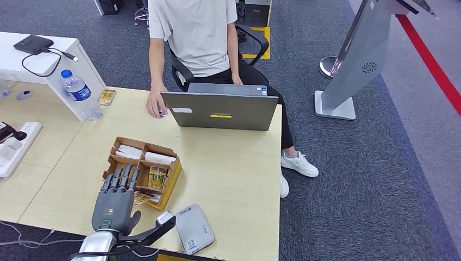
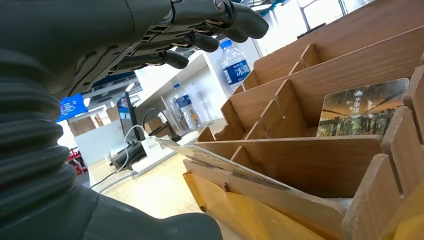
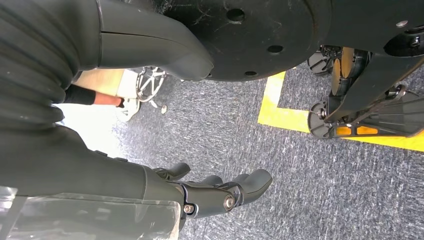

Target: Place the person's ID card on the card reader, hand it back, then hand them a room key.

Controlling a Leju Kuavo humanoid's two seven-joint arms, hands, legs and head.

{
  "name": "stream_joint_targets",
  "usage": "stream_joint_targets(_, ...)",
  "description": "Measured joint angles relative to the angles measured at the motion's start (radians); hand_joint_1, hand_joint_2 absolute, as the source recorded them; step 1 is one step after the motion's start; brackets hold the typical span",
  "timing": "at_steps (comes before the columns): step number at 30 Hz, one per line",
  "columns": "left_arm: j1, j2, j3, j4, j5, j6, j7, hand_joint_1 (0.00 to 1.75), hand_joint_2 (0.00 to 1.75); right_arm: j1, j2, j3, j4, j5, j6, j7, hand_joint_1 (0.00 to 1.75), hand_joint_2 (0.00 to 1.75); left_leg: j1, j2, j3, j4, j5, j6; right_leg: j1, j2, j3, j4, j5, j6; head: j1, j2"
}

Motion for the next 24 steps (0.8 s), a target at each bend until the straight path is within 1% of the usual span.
stream_joint_targets(24, 0.009, -0.007, 0.005, 0.003, 0.0, -0.009, 0.0, 0.0, 1.75, 0.0, 0.0, 0.0, 0.0, 0.001, 0.002, 0.0, 0.0, 1.75, 0.0, 0.0, 0.0, 0.0, 0.0, 0.0, 0.0, 0.0, 0.0, 0.0, 0.0, 0.0, 0.0, 0.0)
